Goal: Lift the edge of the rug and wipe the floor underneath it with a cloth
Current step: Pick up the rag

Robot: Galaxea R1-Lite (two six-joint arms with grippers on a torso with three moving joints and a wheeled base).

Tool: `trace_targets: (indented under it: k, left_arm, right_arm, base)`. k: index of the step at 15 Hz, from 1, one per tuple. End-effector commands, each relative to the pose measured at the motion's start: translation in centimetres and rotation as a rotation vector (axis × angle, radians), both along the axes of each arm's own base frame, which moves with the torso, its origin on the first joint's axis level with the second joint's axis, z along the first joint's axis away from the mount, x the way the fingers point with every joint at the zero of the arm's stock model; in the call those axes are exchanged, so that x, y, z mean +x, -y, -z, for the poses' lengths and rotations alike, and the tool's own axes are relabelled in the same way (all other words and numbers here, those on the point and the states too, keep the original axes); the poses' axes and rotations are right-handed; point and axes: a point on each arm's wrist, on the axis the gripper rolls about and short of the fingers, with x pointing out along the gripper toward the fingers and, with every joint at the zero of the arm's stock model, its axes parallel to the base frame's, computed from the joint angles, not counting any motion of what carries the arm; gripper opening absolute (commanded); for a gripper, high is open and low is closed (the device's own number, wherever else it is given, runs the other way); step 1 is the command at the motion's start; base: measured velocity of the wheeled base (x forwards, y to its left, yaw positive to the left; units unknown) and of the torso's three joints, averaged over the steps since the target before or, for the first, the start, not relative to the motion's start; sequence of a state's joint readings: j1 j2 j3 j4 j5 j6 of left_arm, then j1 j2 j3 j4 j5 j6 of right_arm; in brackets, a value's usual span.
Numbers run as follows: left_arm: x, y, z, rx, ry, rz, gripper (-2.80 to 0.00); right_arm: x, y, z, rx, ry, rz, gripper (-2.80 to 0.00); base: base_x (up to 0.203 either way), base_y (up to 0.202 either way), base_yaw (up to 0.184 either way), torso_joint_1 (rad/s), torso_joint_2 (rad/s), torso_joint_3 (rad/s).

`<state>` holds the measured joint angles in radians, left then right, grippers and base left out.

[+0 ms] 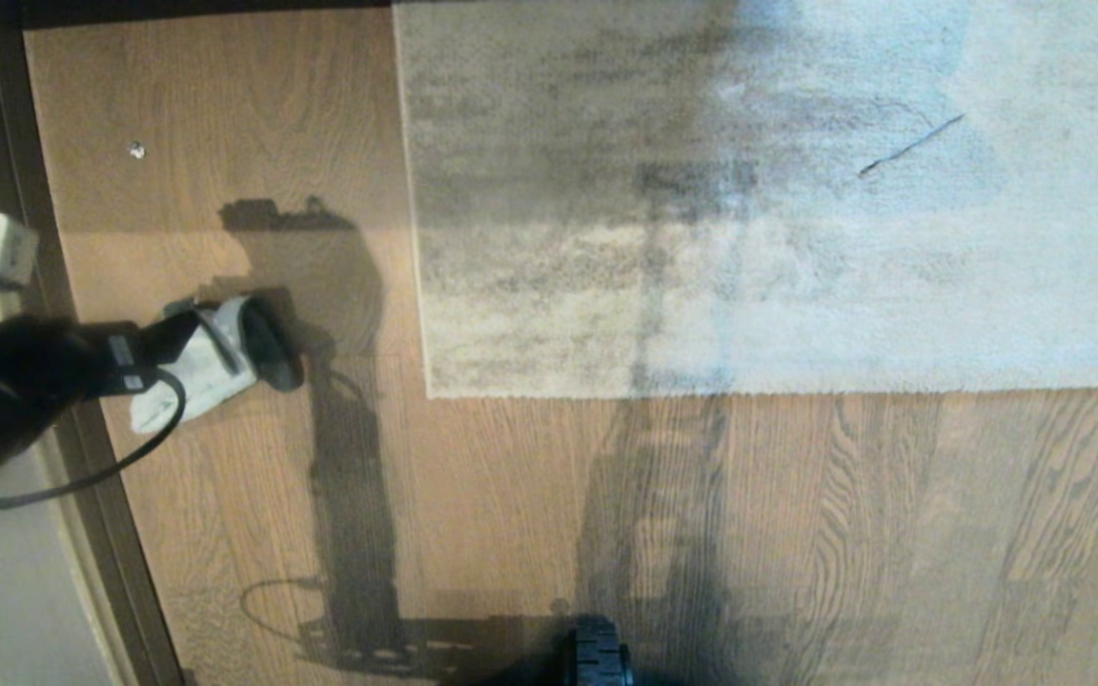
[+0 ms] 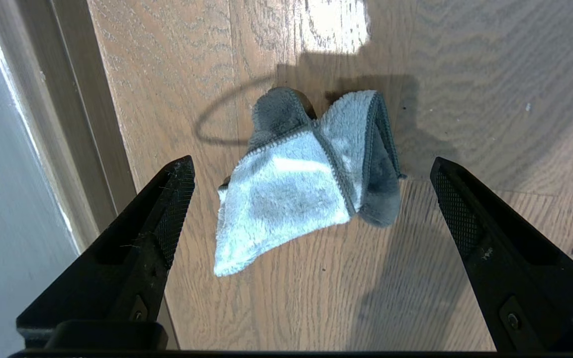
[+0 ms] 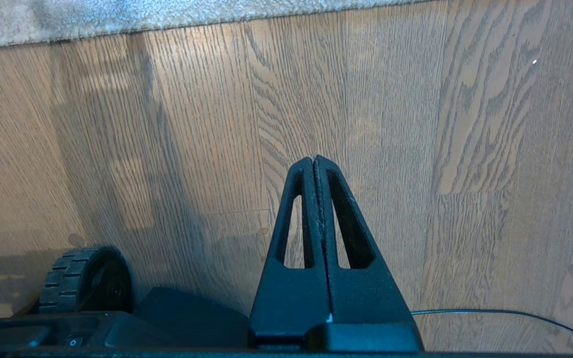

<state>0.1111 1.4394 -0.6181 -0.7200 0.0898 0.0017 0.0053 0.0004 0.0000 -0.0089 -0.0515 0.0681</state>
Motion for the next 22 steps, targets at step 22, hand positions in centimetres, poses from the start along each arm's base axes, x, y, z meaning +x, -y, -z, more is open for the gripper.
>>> trace_targets:
  k: [22]
  left_arm:
    - [4.6,-0.4,6.9,0.029,-0.046,0.014,0.00]
  right_arm:
    - [0.0,0.0,0.0,0.001,0.001,0.001,-2.80]
  base:
    - [0.000,0.000,0.000,0.000,0.00,0.000]
